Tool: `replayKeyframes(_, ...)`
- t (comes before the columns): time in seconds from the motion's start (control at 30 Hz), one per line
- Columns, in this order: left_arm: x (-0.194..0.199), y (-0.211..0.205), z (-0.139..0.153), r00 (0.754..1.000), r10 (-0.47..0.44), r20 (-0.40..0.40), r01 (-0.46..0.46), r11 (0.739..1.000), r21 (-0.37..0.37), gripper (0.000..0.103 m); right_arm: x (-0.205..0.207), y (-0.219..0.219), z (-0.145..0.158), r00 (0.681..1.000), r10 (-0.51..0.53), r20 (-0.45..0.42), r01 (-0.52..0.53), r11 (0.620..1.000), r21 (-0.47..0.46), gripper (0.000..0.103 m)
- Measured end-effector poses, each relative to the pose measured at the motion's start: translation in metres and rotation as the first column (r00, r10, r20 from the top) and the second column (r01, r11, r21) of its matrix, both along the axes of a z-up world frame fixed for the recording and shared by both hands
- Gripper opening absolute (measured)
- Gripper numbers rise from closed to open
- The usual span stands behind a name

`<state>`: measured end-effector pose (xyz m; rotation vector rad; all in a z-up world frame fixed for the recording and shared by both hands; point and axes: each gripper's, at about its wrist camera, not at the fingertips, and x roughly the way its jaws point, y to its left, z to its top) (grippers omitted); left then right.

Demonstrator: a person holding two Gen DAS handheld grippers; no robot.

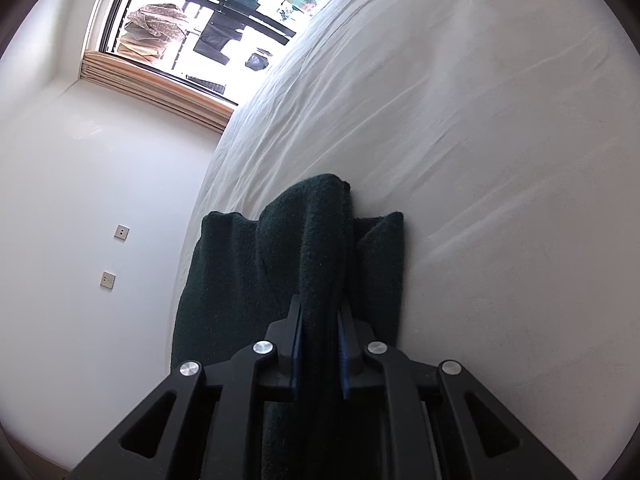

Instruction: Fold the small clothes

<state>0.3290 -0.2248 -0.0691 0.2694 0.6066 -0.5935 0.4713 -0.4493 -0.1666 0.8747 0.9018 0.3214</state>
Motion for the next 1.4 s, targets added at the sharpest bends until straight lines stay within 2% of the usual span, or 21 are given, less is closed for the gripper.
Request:
replayKeyframes(0.1,0.018,0.031,0.011,0.998,0.067,0.0,-0.067,0.997,-0.033,0.082,-0.011,-0.006,0.005,1.0,-0.019,-0.005,0.019,1.0,0.017,0.018)
replayKeyframes(0.17,0.04,0.049,0.012,0.992,0.125,0.01,-0.125,0.992,-0.029,0.082,-0.025,-0.009,0.014,0.999,-0.047,0.002,0.047,0.999,0.002,0.03)
replayKeyframes(0.3,0.079,0.073,0.016,0.979,0.204,0.013,-0.203,0.978,-0.057,0.082,-0.048,0.003,0.03,1.0,-0.013,0.026,0.015,0.998,-0.066,0.032)
replayKeyframes(0.37,0.099,0.076,0.014,0.977,0.213,-0.001,-0.212,0.976,-0.048,0.082,-0.053,0.015,0.026,1.0,0.018,-0.023,-0.021,0.995,-0.096,0.034)
replayKeyframes(0.47,0.113,0.073,0.0,0.977,0.205,-0.053,-0.206,0.978,-0.018,0.082,-0.062,0.032,0.025,0.998,0.05,-0.03,-0.054,0.985,-0.166,0.034)
replayKeyframes(0.5,0.113,0.072,-0.005,0.978,0.196,-0.069,-0.197,0.98,-0.008,0.082,-0.064,0.033,0.025,0.998,0.048,-0.033,-0.053,0.981,-0.187,0.033)
replayKeyframes(0.57,0.111,0.066,-0.018,0.982,0.174,-0.079,-0.173,0.985,0.025,0.082,-0.07,0.033,0.024,0.998,0.042,-0.037,-0.049,0.976,-0.211,0.019)
replayKeyframes(0.63,0.104,0.061,-0.028,0.984,0.157,-0.088,-0.153,0.987,0.048,0.082,-0.076,0.032,0.024,0.999,0.036,-0.033,-0.043,0.972,-0.232,0.015)
replayKeyframes(0.73,0.103,0.052,-0.046,0.982,0.16,-0.101,-0.152,0.984,0.089,0.082,-0.083,0.029,0.023,0.999,0.023,-0.028,-0.029,0.967,-0.252,0.013)
replayKeyframes(0.8,0.101,0.054,-0.051,0.979,0.163,-0.123,-0.154,0.985,0.083,0.082,-0.087,0.027,0.021,1.0,0.005,-0.023,-0.011,0.968,-0.25,0.012)
replayKeyframes(0.9,0.103,0.06,-0.06,0.975,0.165,-0.152,-0.153,0.984,0.086,0.082,-0.093,0.023,0.015,1.0,-0.022,-0.01,0.019,0.974,-0.227,0.012)
replayKeyframes(1.03,0.099,0.062,-0.064,0.976,0.16,-0.149,-0.147,0.985,0.09,0.082,-0.103,0.013,0.0,0.998,-0.061,0.013,0.062,0.985,-0.163,0.011)
replayKeyframes(1.1,0.099,0.061,-0.066,0.975,0.161,-0.151,-0.147,0.984,0.098,0.082,-0.103,0.01,-0.008,0.999,-0.041,0.034,0.045,0.99,-0.132,0.011)
replayKeyframes(1.17,0.099,0.062,-0.069,0.973,0.165,-0.159,-0.15,0.983,0.102,0.082,-0.103,0.006,-0.007,0.999,-0.037,0.02,0.039,0.993,-0.11,0.013)
replayKeyframes(1.2,0.101,0.062,-0.071,0.972,0.165,-0.169,-0.149,0.983,0.103,0.083,-0.102,0.008,0.001,0.999,-0.034,0.007,0.035,0.99,-0.134,0.014)
replayKeyframes(1.23,0.103,0.063,-0.074,0.969,0.167,-0.184,-0.15,0.984,0.101,0.083,-0.104,0.01,0.011,0.999,-0.041,-0.001,0.041,0.982,-0.187,0.02)
replayKeyframes(1.27,0.104,0.066,-0.074,0.966,0.169,-0.195,-0.152,0.984,0.096,0.083,-0.108,0.014,0.022,0.998,-0.058,0.006,0.057,0.968,-0.245,0.032)
replayKeyframes(1.33,0.106,0.069,-0.077,0.963,0.17,-0.211,-0.155,0.984,0.085,0.083,-0.115,0.021,0.043,0.996,-0.071,0.05,0.083,0.944,-0.318,0.032)
replayKeyframes(1.4,0.105,0.066,-0.077,0.964,0.171,-0.203,-0.157,0.984,0.086,0.083,-0.119,0.036,0.062,0.994,-0.041,0.104,0.074,0.939,-0.335,0.032)
